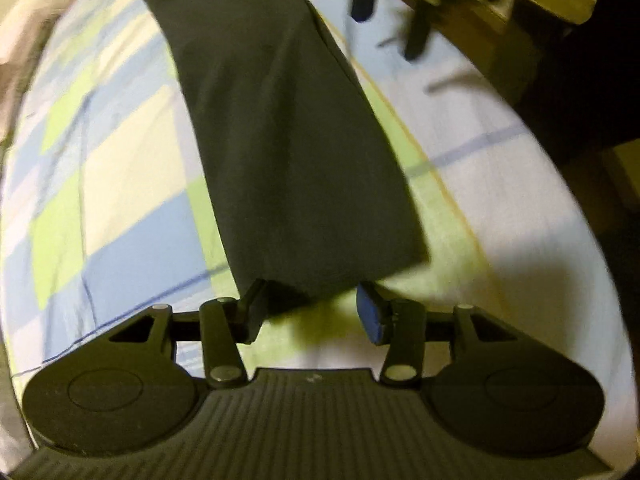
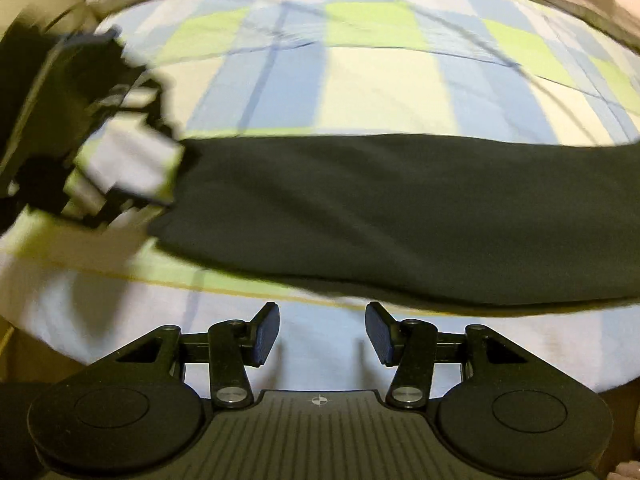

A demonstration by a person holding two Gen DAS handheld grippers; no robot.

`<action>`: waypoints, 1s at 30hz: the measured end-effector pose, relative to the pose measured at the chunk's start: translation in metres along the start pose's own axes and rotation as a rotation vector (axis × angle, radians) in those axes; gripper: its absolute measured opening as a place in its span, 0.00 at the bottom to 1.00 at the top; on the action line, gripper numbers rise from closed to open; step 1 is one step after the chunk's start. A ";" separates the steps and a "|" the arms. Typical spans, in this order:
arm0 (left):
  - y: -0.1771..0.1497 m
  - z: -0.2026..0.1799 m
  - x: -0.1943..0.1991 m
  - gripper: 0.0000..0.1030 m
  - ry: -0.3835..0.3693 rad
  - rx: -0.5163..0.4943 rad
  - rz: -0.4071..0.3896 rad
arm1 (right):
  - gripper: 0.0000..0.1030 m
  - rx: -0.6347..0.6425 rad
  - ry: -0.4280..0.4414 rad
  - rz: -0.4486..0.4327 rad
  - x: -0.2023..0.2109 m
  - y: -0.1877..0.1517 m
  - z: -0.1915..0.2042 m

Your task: Fold clothes

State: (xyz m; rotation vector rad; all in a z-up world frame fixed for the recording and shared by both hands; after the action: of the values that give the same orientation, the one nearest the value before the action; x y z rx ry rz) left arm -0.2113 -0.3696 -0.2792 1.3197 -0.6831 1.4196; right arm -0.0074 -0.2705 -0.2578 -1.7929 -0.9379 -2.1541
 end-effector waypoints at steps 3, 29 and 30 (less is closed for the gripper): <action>-0.016 0.011 0.009 0.42 -0.001 0.020 -0.027 | 0.50 0.056 0.009 -0.012 -0.014 0.002 0.046; -0.027 0.005 0.039 0.62 0.162 0.106 -0.135 | 0.10 0.189 -0.084 -0.210 -0.015 0.036 0.062; -0.023 0.007 0.042 0.62 0.167 0.103 -0.141 | 0.10 0.099 -0.049 -0.219 -0.006 0.040 0.047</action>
State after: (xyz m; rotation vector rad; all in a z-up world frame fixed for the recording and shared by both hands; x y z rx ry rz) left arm -0.1813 -0.3561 -0.2431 1.2858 -0.4028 1.4461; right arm 0.0534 -0.2769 -0.2462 -1.7772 -1.2838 -2.1514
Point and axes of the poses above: each gripper's, at about its wrist camera, not at the fingertips, and x roughly against the way its jaws point, z to its left, y to its top, the point moved 2 cm from there along -x, roughly the way its jaws point
